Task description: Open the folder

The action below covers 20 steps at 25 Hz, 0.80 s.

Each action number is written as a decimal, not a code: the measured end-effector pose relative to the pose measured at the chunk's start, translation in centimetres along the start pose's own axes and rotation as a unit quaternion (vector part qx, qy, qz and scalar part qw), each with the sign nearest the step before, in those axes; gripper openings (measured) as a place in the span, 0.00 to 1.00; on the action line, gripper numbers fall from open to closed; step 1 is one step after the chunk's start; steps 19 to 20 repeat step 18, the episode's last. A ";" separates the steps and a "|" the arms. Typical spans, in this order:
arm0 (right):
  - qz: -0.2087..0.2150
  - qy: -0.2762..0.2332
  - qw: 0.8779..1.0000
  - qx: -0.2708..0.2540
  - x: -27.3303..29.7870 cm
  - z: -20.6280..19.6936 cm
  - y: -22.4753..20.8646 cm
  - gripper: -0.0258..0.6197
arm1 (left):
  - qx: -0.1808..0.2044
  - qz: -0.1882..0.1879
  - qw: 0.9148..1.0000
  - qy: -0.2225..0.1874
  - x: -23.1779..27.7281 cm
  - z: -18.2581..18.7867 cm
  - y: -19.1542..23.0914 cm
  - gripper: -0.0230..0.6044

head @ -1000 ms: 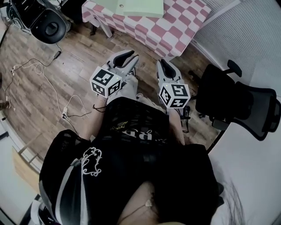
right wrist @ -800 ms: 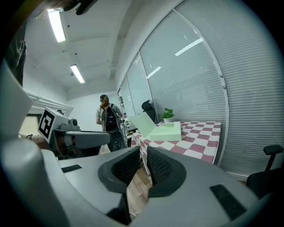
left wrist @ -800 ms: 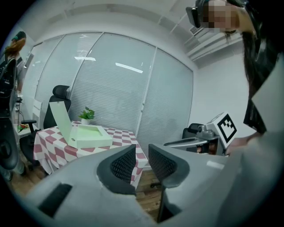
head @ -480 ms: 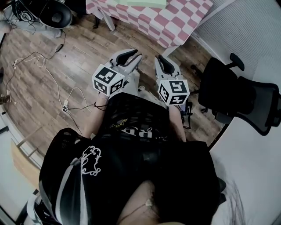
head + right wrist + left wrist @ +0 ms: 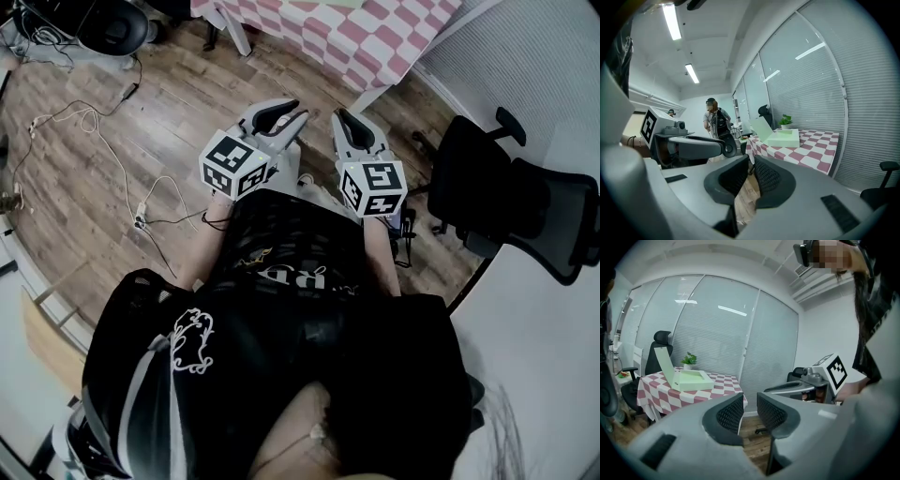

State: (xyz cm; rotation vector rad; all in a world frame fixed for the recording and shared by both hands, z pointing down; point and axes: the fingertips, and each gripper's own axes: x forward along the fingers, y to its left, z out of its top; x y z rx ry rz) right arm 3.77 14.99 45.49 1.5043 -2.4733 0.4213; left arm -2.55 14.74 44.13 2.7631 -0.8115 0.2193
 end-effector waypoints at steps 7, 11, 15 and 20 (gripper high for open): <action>0.003 0.005 1.000 -0.007 -0.1 -0.1 0.9 0.11 | -0.002 0.004 1.000 -0.001 -0.9 -0.2 -0.1 0.20; 0.002 0.007 1.000 -0.009 0.3 -0.1 0.5 0.11 | -0.004 0.007 1.000 0.000 -0.5 -0.2 0.5 0.20; -0.003 0.006 1.000 -0.007 0.3 -0.2 0.1 0.11 | -0.003 0.005 1.000 0.004 -0.3 -0.4 0.5 0.20; -0.005 0.007 1.000 -0.007 0.3 -0.2 -0.1 0.11 | -0.002 0.005 1.000 0.006 -0.2 -0.6 0.5 0.20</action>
